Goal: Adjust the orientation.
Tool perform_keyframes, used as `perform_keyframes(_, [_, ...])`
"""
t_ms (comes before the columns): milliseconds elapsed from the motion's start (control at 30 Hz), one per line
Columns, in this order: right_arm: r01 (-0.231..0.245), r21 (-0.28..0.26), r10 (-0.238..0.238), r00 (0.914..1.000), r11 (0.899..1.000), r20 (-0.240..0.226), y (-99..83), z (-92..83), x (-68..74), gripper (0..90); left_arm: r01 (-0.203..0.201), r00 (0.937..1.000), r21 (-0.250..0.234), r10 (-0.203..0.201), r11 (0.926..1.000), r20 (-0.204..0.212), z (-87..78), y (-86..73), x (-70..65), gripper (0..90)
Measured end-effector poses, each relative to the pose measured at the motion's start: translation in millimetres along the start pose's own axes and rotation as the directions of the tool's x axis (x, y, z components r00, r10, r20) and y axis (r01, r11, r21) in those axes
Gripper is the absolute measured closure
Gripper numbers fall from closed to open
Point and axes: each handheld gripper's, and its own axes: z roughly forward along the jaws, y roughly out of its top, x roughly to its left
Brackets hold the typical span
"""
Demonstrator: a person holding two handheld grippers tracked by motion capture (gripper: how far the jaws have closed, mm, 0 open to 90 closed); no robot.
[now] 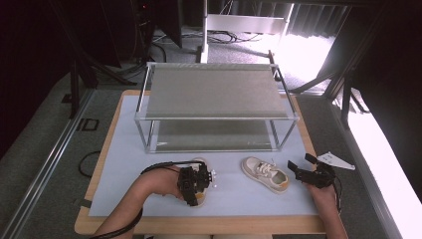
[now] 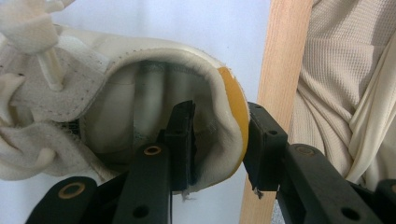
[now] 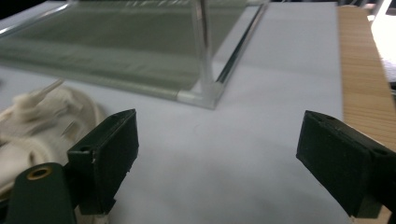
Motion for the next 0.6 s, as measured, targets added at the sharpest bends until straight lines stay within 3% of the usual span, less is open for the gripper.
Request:
perform_keyframes(100, [0.064, 0.029, -0.063, 0.9978, 0.998, -0.021, 2.0, -2.7, 1.7, 12.3, -0.004, 1.0, 0.006, 0.004, 1.0, 0.0, 0.0, 1.2, 0.3, 65.5])
perform_keyframes(200, [0.09, 0.048, -0.087, 0.9945, 0.995, -0.058, 3.7, -5.0, 1.7, 12.4, -0.003, 1.0, 0.01, 0.003, 1.0, 0.002, 0.0, 1.4, 0.4, 65.6])
perform_keyframes(300, [0.139, 0.094, -0.128, 0.986, 0.986, -0.106, 6.5, -7.8, 2.0, 12.4, 0.002, 1.0, 0.011, -0.003, 0.9999, 0.004, 0.0, 1.2, 0.6, 65.6])
perform_keyframes(367, [0.168, 0.128, -0.151, 0.9798, 0.977, -0.132, 8.9, -9.1, 2.3, 12.5, 0.004, 1.0, 0.012, -0.004, 0.9999, 0.005, -0.1, 1.2, 0.7, 65.6])
perform_keyframes(400, [0.198, 0.166, -0.173, 0.9727, 0.966, -0.155, 12.0, -10.4, 2.8, 13.6, 0.006, 1.0, 0.012, -0.006, 0.9999, 0.007, -0.1, 1.2, 0.8, 65.6])
perform_keyframes(433, [0.198, 0.166, -0.173, 0.9727, 0.966, -0.155, 12.0, -10.4, 2.8, 13.6, 0.006, 1.0, 0.012, -0.006, 0.9999, 0.007, -0.1, 1.2, 0.8, 65.7])
perform_keyframes(500, [0.232, 0.202, -0.198, 0.9647, 0.952, -0.173, 15.3, -11.9, 3.7, 13.7, 0.011, 0.9999, 0.013, -0.011, 0.9999, 0.009, -0.1, 1.3, 1.1, 65.6])
perform_keyframes(567, [0.271, 0.248, -0.225, 0.9541, 0.93, -0.198, 21.1, -13.8, 4.4, 13.6, 0.011, 0.9999, 0.015, -0.012, 0.9998, 0.012, -0.3, 1.3, 1.7, 65.6])
perform_keyframes(600, [0.271, 0.248, -0.225, 0.9541, 0.93, -0.198, 21.1, -13.8, 4.4, 13.6, 0.011, 0.9999, 0.015, -0.012, 0.9998, 0.012, -0.3, 1.3, 1.7, 65.6])
